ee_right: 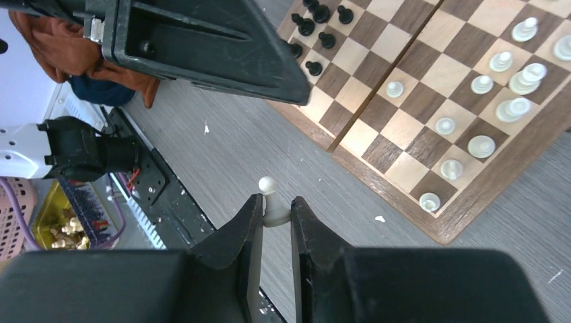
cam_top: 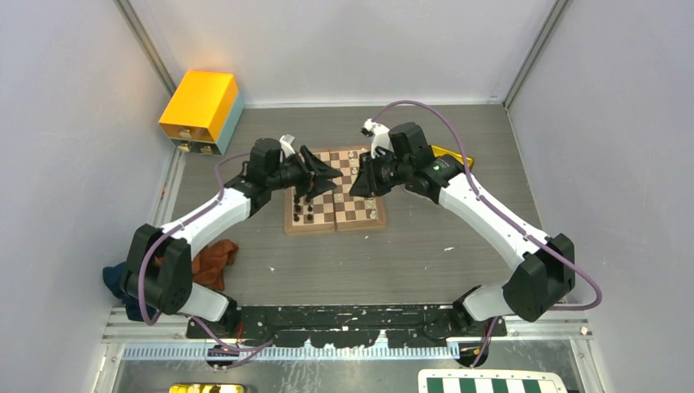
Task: Set up the chess pieces on the board
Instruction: Pick up the chess piece from the storage box, then place the chess piece on the chessboard.
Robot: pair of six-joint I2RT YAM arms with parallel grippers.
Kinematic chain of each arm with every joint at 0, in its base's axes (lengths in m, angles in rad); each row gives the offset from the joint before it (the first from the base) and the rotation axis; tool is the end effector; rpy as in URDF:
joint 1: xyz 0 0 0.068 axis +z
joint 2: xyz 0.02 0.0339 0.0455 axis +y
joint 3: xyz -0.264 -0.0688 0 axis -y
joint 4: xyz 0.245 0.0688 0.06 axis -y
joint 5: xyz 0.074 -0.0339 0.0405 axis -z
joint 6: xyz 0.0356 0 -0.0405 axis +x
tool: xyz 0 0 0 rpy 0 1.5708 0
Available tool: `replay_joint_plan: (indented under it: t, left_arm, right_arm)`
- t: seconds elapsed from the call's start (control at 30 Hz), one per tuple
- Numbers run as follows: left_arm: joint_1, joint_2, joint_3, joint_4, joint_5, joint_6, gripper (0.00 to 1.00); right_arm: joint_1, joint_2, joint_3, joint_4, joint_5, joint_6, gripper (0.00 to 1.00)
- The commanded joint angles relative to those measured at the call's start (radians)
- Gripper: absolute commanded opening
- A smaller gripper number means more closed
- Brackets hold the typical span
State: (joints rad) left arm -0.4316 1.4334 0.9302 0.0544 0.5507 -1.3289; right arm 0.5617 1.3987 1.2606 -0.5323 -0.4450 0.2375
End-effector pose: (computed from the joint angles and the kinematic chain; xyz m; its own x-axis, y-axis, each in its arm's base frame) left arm 0.2841 -0.1514 0.2642 -0.8563 -0.5165 0.0046 -0.1947 0.3144 -0.9291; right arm 0.2533 0.1775 0.3334 -0.6914 -0.1842 -0.6987 -0.6210 0.6457 0.4443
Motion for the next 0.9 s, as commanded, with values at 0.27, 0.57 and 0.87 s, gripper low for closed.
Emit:
replay_joint_plan:
  t: [0.27,0.57,0.87]
  left_arm:
    - [-0.056,0.046,0.09,0.116,0.052,-0.053,0.46]
    - [-0.065,0.025,0.066,0.064,0.076,-0.03,0.45]
    - [-0.065,-0.016,0.05,0.0,0.08,0.005,0.44]
  right_arm:
    - [0.03,0.044,0.059,0.03,-0.031,-0.053,0.01]
    - [0.028,0.057,0.077,0.042,-0.018,-0.085,0.01]
    - [0.018,0.065,0.079,0.057,-0.024,-0.089,0.01]
